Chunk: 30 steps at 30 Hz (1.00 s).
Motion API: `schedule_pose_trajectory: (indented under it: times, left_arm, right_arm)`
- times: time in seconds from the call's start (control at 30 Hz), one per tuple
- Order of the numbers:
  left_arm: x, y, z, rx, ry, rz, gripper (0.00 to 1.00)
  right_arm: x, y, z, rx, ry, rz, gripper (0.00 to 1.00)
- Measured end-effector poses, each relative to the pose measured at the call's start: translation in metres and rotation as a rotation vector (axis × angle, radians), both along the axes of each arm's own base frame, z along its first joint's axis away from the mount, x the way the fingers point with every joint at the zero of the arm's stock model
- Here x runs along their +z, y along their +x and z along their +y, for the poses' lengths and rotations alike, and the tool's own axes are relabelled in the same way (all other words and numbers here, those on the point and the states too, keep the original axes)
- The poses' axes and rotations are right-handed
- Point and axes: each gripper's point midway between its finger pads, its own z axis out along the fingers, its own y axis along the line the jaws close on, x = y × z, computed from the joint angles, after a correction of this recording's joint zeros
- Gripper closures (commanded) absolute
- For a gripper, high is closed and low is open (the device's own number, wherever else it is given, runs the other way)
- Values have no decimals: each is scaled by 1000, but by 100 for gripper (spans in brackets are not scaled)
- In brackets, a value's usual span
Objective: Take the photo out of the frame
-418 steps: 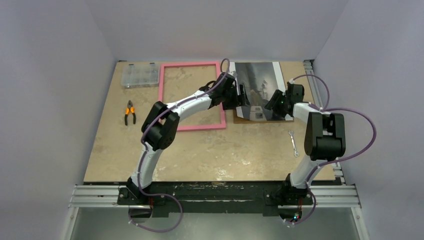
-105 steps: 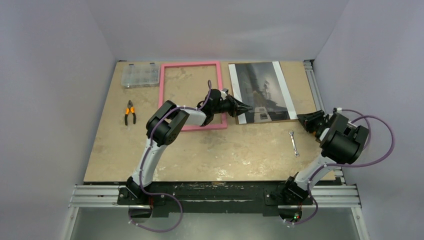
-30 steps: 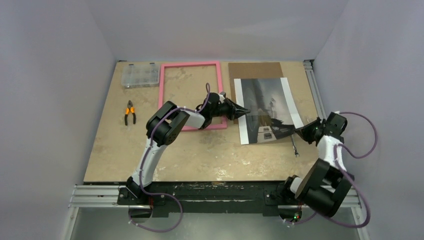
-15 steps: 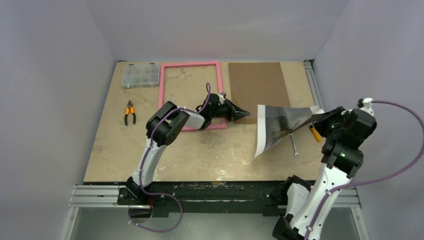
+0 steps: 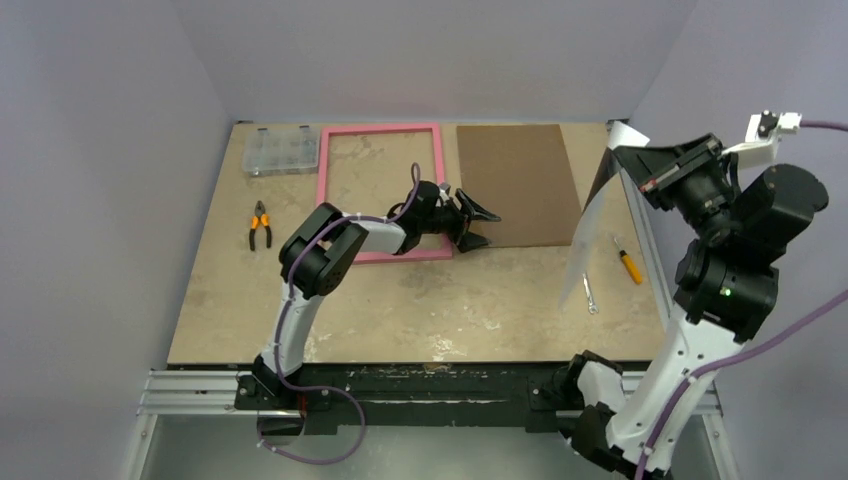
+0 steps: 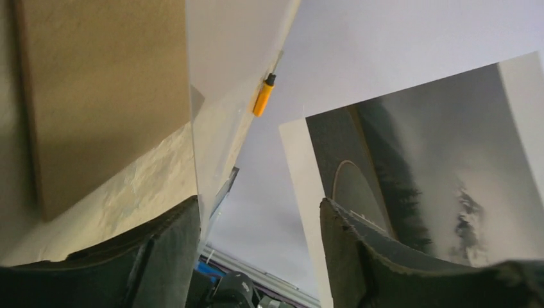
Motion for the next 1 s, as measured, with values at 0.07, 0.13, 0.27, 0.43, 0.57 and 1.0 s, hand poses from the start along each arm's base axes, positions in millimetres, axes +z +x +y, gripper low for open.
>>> schedule_pose_trajectory:
  times: [0.07,0.13,0.27,0.43,0.57,1.0]
  left_arm:
    - [2,-6,5,-3,28,11,21]
    - [4,-12,11,-8,58,26,19]
    - [8,-22,19,-23,112,62,14]
    - [19,-29,29,-40,150,59,18]
    - [56,-35,51,-19,123,-24,19]
    - [177,-46,136,-26,55,-465,18]
  right_arm:
    - [12,17,4,60,59,-24,100]
    - [18,35,6,111,106,-23,100]
    - [19,82,23,212,169,3,100]
    - [5,134,35,237,242,43,100]
    - [3,165,24,200,263,20,100]
    - [-284,185,-67,-151,299,447,100]
